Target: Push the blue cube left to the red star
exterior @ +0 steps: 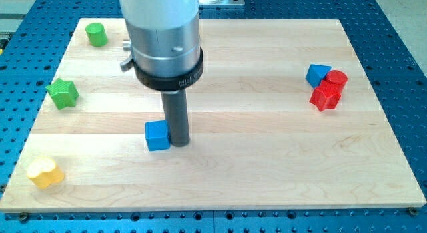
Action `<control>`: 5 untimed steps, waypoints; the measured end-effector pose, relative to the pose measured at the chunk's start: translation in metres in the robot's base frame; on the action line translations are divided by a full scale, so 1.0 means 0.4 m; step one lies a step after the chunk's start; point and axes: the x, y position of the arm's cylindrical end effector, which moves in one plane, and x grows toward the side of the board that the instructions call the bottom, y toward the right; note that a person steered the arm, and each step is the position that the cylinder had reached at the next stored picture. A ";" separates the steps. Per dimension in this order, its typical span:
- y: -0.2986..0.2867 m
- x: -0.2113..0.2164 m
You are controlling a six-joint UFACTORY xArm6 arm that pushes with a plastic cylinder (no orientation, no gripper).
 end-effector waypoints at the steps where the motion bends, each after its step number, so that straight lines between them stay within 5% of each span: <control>1: -0.003 0.192; 2: -0.184 0.127; 3: -0.063 -0.021; 4: 0.216 -0.114; 5: 0.151 -0.105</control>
